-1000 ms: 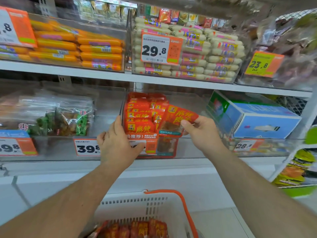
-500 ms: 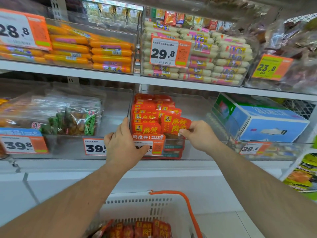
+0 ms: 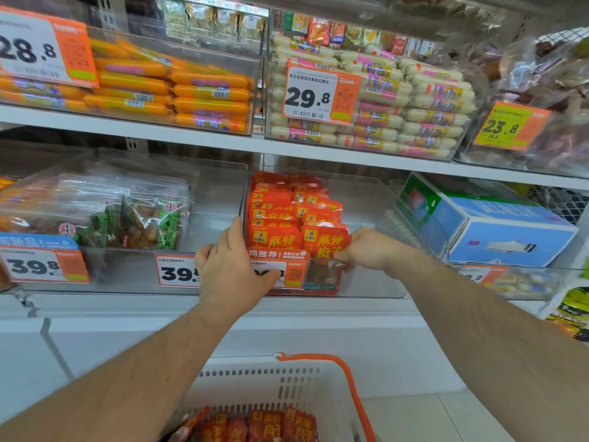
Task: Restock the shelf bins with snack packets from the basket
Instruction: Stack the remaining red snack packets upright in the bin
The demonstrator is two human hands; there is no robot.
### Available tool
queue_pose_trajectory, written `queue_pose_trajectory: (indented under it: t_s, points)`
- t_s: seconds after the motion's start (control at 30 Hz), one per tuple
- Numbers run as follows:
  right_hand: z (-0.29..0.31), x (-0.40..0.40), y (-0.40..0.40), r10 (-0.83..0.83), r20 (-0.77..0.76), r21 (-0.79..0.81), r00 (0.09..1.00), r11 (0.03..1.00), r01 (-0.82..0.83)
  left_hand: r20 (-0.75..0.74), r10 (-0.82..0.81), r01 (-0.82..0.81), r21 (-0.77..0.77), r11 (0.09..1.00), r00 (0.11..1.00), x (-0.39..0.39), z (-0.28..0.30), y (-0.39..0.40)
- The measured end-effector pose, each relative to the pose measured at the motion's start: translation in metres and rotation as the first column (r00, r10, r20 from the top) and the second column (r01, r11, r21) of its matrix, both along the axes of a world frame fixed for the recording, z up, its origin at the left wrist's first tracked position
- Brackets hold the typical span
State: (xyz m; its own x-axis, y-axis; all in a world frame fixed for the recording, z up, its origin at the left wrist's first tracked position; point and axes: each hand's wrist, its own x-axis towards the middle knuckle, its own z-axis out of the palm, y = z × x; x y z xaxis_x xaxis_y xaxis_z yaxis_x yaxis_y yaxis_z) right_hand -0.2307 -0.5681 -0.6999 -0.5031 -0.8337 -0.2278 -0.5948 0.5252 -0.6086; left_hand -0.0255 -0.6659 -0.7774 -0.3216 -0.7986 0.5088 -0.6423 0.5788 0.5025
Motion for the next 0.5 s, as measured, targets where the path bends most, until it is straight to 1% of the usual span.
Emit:
queue_pose_trajectory:
  t_s: [0.13, 0.2, 0.3, 0.43, 0.5]
  points:
    - [0.003, 0.004, -0.005, 0.002, -0.013, 0.108, 1.0, 0.994, 0.0, 0.0, -0.002, 0.002, 0.006, 1.0, 1.0, 0.0, 0.003, 0.002]
    - [0.0, 0.006, -0.008, 0.02, -0.006, 0.124, 1.0, 0.992, -0.02, 0.003, -0.003, 0.003, 0.018, 1.0, 1.0, 0.001, 0.005, 0.002]
    - [-0.002, 0.007, -0.009, 0.042, 0.021, 0.099, 0.999, 0.994, -0.044, 0.001, -0.015, 0.015, 0.039, 0.999, 1.0, 0.002, 0.008, 0.003]
    - [0.002, 0.003, -0.004, 0.087, 0.129, 0.062, 0.988, 0.993, -0.096, -0.002, -0.036, 0.036, 0.082, 0.996, 0.999, 0.004, 0.013, 0.002]
    - [0.007, 0.0, 0.0, 0.109, 0.136, 0.031, 0.985, 0.993, -0.114, -0.005, -0.037, 0.037, 0.1, 0.994, 0.999, 0.004, 0.014, 0.002]
